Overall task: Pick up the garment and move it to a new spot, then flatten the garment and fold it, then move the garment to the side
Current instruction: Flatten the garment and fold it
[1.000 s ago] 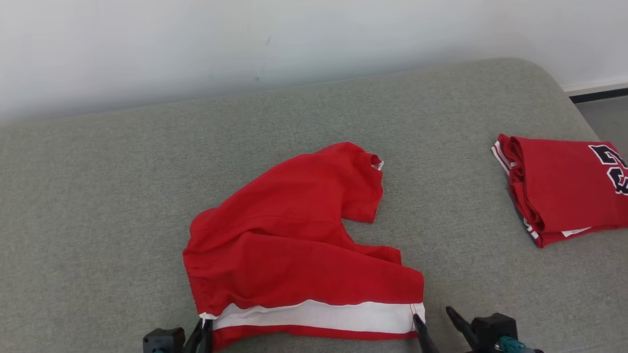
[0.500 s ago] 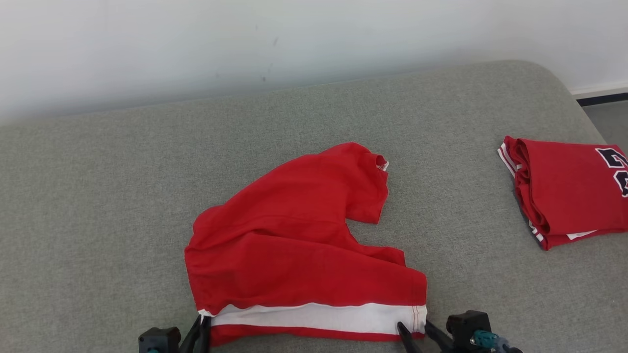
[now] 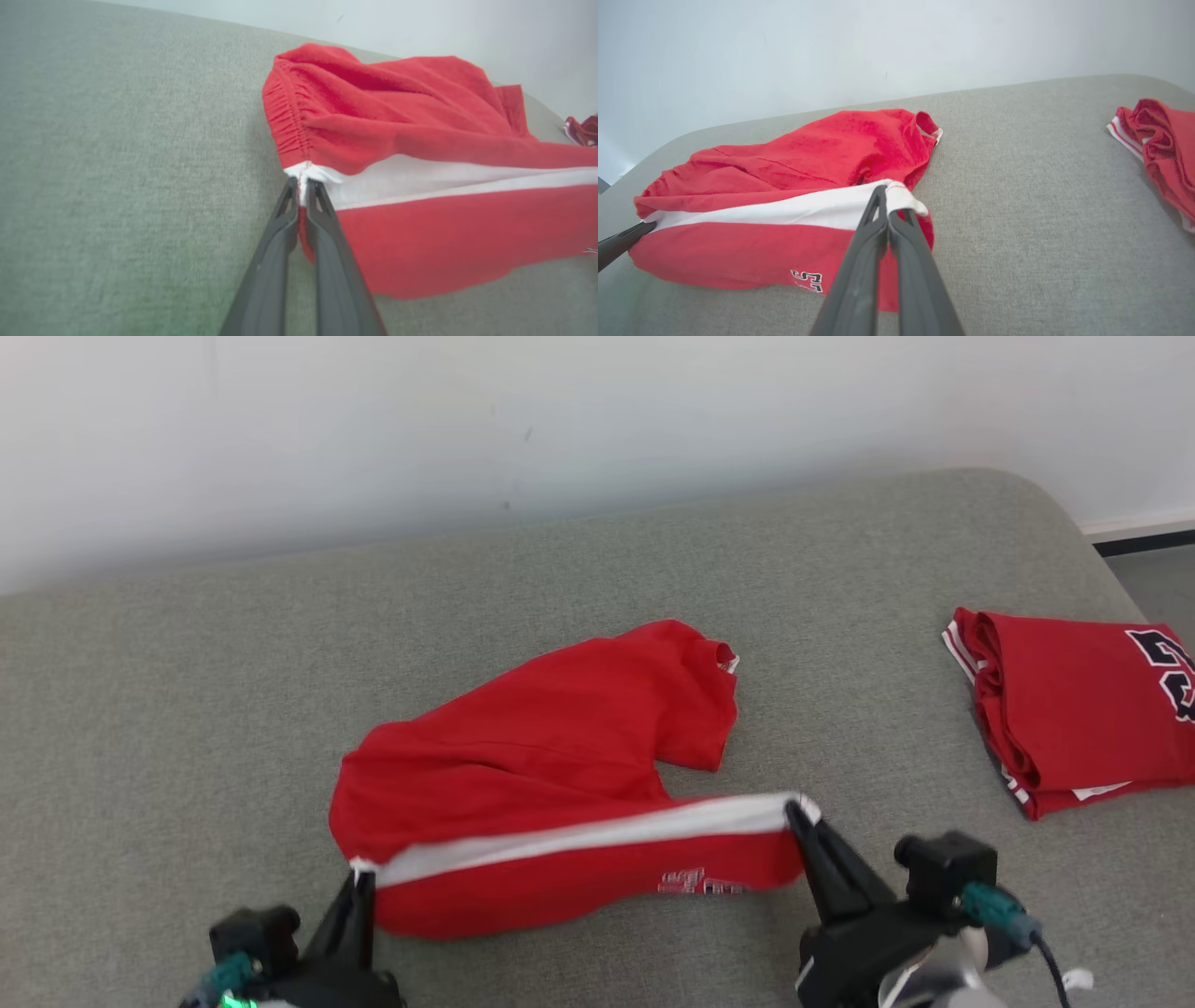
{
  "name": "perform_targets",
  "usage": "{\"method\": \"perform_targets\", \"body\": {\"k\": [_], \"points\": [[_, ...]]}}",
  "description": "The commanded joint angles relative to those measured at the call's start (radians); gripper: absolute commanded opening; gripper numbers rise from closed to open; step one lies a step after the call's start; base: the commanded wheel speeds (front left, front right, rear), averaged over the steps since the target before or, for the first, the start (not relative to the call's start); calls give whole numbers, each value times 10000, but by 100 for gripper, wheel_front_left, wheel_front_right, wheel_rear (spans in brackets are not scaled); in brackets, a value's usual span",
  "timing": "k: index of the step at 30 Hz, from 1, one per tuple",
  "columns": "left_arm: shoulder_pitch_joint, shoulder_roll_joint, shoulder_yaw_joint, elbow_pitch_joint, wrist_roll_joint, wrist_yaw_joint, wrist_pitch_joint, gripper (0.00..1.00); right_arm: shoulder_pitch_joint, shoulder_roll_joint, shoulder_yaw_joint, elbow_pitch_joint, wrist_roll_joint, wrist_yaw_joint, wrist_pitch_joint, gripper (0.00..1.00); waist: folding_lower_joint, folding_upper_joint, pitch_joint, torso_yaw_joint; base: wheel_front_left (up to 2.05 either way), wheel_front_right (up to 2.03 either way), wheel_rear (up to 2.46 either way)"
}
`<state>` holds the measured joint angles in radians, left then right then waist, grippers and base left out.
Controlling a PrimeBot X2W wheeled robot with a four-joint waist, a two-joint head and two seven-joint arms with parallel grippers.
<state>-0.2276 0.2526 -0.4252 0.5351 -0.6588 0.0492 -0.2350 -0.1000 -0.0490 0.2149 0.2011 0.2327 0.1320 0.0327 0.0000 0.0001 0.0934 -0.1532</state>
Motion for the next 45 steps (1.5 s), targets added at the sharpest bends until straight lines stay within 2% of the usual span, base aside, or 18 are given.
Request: {"method": "perform_targets", "body": {"k": [1,7,13,16,17,21,28,33,38,42,45], "points": [[-317,63,182,-189,-139,-127,-80,0,-297,-20,-59,-262,89,-32,-141,0,0,-1,-74,-70,0,0,0],[-1538,205,550,-1254,-715,-502,578,0,-2044,-227,570,-794,-222,-32,267,0,0,-1,47,-230,0,0,0],[-3081,370,919,-2055,-1101,-405,1520,0,-4374,-660,1378,-411,25,-32,493,0,0,-1,770,-440,0,0,0],[-4084,620,853,-2229,-934,-206,2191,0,-5911,-855,1664,159,109,-32,593,0,0,-1,1432,-571,0,0,0],[-4084,620,853,-2229,-934,-206,2191,0,-5911,-855,1664,159,109,-32,593,0,0,-1,1432,-571,0,0,0],[-5554,757,1175,-2125,-1122,33,2836,0,-7996,-934,1859,1358,323,-32,552,0,0,-1,2328,-690,0,0,0],[-7665,766,1940,-2058,-1333,559,2936,0,-10735,-990,2267,3182,166,-32,-241,0,0,-1,3327,-852,0,0,0],[-8877,571,2084,-2231,-1175,709,2549,0,-12106,-974,1590,3996,-524,-32,-1336,0,0,-1,3721,-851,0,0,0],[-9909,264,2560,-2364,-1356,807,1781,0,-13162,-718,42,4394,-1680,-32,-2406,0,0,-1,3818,-826,0,0,0],[-10434,130,2907,-2458,-1502,634,1069,0,-13599,-483,-1382,4084,-2767,-34,-2822,0,0,-1,3880,-744,0,0,0],[-10501,46,3099,-2497,-1702,401,683,0,-13614,-338,-1998,3653,-3553,-38,-2928,0,0,-1,4031,-672,0,0,0]]}}
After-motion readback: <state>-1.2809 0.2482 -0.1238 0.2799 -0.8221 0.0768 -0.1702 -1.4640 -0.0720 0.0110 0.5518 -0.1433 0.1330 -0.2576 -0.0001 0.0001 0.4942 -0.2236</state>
